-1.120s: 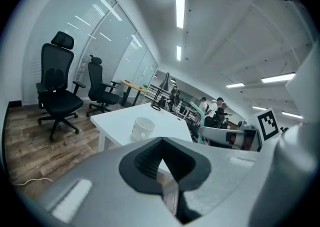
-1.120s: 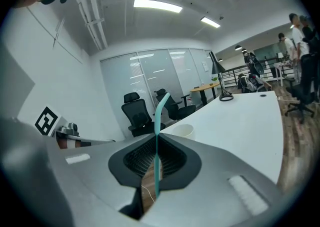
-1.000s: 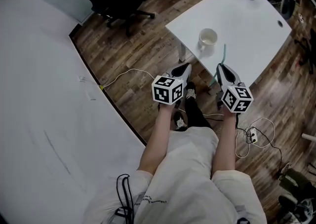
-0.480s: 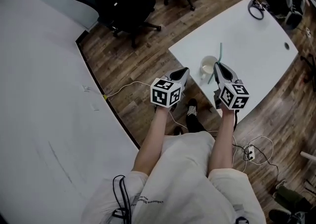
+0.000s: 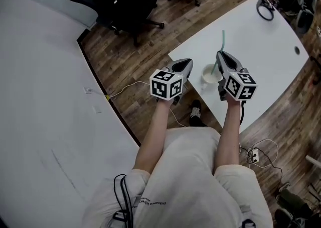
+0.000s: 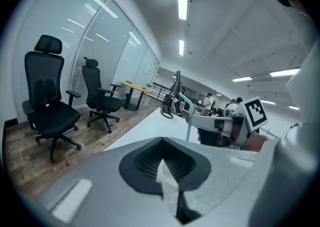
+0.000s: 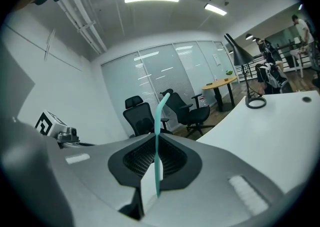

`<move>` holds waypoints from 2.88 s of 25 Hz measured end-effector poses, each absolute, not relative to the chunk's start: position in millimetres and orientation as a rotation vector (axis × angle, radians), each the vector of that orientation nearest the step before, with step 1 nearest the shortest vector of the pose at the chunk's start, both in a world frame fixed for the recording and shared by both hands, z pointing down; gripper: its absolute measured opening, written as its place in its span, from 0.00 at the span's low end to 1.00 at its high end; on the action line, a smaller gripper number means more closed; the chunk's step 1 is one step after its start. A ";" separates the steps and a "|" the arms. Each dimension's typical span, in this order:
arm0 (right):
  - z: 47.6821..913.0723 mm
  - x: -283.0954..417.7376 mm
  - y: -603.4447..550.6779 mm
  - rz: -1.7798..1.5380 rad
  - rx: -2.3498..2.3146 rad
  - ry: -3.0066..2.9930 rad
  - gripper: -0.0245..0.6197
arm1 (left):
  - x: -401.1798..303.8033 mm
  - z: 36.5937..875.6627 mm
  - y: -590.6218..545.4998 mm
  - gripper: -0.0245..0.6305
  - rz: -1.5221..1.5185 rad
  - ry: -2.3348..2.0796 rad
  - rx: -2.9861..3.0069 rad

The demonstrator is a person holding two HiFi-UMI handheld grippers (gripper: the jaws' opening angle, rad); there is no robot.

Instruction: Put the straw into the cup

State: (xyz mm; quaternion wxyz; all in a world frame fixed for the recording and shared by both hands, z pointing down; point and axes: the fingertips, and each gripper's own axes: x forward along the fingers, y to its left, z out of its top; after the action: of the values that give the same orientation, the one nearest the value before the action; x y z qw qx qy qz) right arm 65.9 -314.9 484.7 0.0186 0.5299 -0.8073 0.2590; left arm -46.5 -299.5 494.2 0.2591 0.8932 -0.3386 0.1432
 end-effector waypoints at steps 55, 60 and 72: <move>588.7 49.0 -299.1 0.912 1.504 -2.386 0.11 | -16.2 564.4 -281.8 0.04 0.490 -0.730 2.334; 587.9 51.7 -293.1 0.897 1.484 -2.380 0.11 | -5.9 566.1 -278.8 0.04 0.495 -0.705 2.336; 592.7 54.5 -277.3 0.901 1.454 -2.349 0.12 | 4.6 564.9 -270.6 0.04 0.498 -0.691 2.344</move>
State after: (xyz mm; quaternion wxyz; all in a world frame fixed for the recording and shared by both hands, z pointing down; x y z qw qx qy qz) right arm 54.5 -277.3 592.7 0.1176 0.4968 -0.8028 0.3080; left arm 4.6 -270.6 564.9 0.3181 0.8911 -0.2625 0.1892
